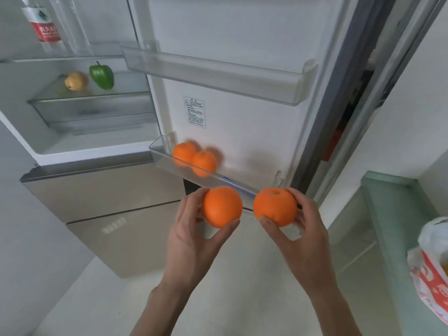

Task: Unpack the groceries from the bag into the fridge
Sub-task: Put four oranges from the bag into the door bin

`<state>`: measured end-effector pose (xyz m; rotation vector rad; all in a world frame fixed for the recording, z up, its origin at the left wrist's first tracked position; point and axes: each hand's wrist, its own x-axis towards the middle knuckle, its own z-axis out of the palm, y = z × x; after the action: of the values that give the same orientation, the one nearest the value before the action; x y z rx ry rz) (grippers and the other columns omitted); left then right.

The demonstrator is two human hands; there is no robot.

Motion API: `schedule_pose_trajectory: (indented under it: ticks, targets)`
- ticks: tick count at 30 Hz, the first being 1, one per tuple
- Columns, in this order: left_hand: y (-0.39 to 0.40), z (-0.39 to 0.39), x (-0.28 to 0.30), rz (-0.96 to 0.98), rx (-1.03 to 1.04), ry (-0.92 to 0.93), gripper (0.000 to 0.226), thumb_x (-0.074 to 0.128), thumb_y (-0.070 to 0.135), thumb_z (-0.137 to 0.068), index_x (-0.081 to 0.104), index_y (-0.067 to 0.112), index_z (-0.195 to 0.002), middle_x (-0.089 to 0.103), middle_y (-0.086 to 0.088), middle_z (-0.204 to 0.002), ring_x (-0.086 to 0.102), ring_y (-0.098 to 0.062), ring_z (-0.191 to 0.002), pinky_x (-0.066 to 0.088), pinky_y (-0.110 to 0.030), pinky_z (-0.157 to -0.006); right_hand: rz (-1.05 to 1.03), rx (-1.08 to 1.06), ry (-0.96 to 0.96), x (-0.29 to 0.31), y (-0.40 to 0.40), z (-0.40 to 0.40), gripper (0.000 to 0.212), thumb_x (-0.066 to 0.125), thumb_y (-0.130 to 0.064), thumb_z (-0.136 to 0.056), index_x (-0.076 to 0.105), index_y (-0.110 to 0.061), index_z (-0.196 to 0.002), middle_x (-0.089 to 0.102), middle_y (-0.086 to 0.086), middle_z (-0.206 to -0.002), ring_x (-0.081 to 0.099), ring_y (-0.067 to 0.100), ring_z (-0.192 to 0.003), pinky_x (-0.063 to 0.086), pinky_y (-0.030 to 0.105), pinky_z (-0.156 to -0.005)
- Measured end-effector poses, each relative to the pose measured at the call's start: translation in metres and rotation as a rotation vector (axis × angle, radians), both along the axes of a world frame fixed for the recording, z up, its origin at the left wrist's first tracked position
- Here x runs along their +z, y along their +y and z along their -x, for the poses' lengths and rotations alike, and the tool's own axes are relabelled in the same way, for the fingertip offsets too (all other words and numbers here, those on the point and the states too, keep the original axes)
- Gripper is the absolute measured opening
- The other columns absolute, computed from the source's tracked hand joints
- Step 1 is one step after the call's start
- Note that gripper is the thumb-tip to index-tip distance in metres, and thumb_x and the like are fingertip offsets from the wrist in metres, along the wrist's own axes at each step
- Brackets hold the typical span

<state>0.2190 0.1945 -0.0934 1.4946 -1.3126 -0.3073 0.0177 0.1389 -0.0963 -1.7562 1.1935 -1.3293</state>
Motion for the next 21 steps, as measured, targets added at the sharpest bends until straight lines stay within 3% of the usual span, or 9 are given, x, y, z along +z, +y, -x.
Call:
schedule_pose_trajectory:
  ticks: [8, 13, 17, 21]
  targets:
    - [-0.014, -0.077, 0.001, 0.029, -0.058, 0.004, 0.067, 0.083, 0.045, -0.076, 0.048, 0.036, -0.133, 0.054, 0.019, -0.126, 0.058, -0.001, -0.114, 0.054, -0.023, -0.091, 0.042, -0.053, 0.043, 0.008, -0.002, -0.073, 0.074, 0.081, -0.054, -0.072, 0.05, -0.037, -0.136, 0.051, -0.016, -0.137, 0.061, 0.013, -0.118, 0.059, 0.036, -0.09]
    - [-0.032, -0.102, 0.0, 0.03, -0.112, 0.012, 0.071, 0.088, 0.033, -0.075, 0.047, 0.035, -0.133, 0.054, 0.019, -0.124, 0.06, -0.004, -0.112, 0.054, -0.028, -0.091, 0.043, -0.092, 0.063, 0.012, -0.011, -0.094, 0.074, 0.082, -0.052, -0.07, 0.049, -0.042, -0.134, 0.049, -0.021, -0.137, 0.061, 0.012, -0.117, 0.057, 0.031, -0.09]
    - [-0.051, -0.115, -0.001, 0.032, -0.155, -0.002, 0.084, 0.088, 0.029, -0.076, 0.042, 0.035, -0.147, 0.049, 0.016, -0.13, 0.057, -0.005, -0.119, 0.049, -0.016, -0.094, 0.036, -0.147, 0.057, 0.01, -0.029, -0.102, 0.075, 0.083, -0.048, -0.068, 0.051, -0.034, -0.134, 0.051, -0.011, -0.138, 0.063, 0.017, -0.116, 0.055, 0.026, -0.089]
    - [-0.073, -0.125, -0.005, 0.023, -0.17, -0.016, 0.075, 0.087, 0.026, -0.078, 0.047, 0.039, -0.14, 0.045, 0.016, -0.132, 0.053, 0.003, -0.119, 0.046, -0.011, -0.092, -0.01, -0.203, 0.053, 0.004, -0.055, -0.102, 0.077, 0.087, -0.043, -0.067, 0.051, -0.031, -0.134, 0.054, -0.003, -0.139, 0.064, 0.022, -0.114, 0.055, 0.017, -0.083]
